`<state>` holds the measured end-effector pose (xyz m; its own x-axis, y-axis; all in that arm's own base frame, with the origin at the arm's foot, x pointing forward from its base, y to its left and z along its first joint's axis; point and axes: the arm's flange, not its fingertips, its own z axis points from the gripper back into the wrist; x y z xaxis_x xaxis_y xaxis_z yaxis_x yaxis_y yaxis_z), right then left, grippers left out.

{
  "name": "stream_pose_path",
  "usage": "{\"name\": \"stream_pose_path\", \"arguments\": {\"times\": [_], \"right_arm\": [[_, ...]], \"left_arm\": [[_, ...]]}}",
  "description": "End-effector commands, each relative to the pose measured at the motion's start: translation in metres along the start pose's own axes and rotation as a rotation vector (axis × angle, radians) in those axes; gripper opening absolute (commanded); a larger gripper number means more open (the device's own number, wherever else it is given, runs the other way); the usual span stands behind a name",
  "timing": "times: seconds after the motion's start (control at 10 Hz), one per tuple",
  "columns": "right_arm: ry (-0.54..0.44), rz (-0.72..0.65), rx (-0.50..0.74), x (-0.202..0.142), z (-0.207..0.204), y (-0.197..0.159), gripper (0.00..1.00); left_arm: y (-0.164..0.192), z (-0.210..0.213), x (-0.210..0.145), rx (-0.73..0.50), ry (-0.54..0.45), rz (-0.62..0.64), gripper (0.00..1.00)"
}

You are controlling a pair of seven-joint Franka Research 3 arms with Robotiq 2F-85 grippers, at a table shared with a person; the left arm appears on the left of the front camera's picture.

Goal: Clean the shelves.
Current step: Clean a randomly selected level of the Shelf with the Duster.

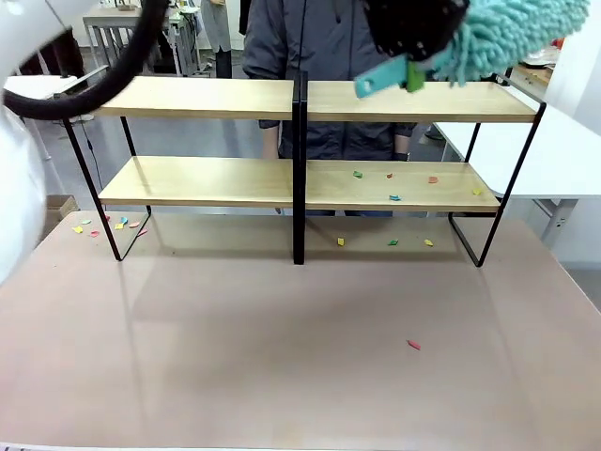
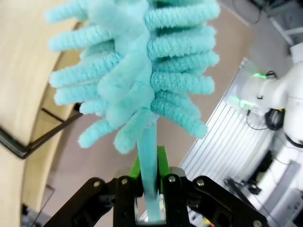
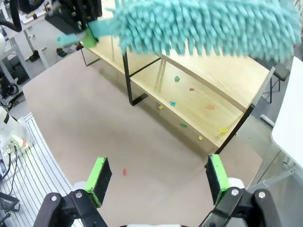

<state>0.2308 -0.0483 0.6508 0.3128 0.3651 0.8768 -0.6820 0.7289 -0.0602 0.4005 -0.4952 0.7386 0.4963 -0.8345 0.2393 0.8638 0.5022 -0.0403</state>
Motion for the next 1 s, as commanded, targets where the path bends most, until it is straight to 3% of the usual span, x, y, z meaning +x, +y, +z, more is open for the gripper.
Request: {"name": "stream_pose_path", "arguments": {"times": [0.0, 0.2, 0.3, 0.5, 0.6, 0.7, 0.8, 0.9], "right_arm": [[-0.001, 0.001, 0.001, 0.001, 0.000, 0.000, 1.00], [-0.001, 0.001, 0.001, 0.001, 0.000, 0.000, 1.00], [-0.001, 0.001, 0.001, 0.001, 0.000, 0.000, 1.00], [-0.001, 0.001, 0.001, 0.001, 0.000, 0.000, 1.00], [-0.001, 0.001, 0.001, 0.001, 0.000, 0.000, 1.00], [-0.001, 0.001, 0.001, 0.001, 0.000, 0.000, 1.00], [-0.001, 0.001, 0.001, 0.001, 0.000, 0.000, 1.00], [-0.001, 0.001, 0.001, 0.001, 0.000, 0.000, 1.00]], "left_arm": [[0.015, 0.050, 0.013, -0.016, -0.025, 0.038, 0.12], [0.025, 0.044, -0.065, -0.029, -0.082, 0.179, 0.12], [0.033, 0.033, -0.101, -0.040, -0.075, 0.218, 0.00], [0.042, -0.001, -0.165, -0.182, 0.180, 0.338, 0.00], [0.039, -0.011, -0.188, -0.190, 0.261, 0.283, 0.03], [0.033, -0.011, -0.214, -0.132, 0.293, 0.173, 0.03], [0.030, -0.004, -0.237, -0.117, 0.260, 0.116, 0.03], [0.029, -0.001, -0.261, -0.103, 0.333, 0.073, 0.03]]}}
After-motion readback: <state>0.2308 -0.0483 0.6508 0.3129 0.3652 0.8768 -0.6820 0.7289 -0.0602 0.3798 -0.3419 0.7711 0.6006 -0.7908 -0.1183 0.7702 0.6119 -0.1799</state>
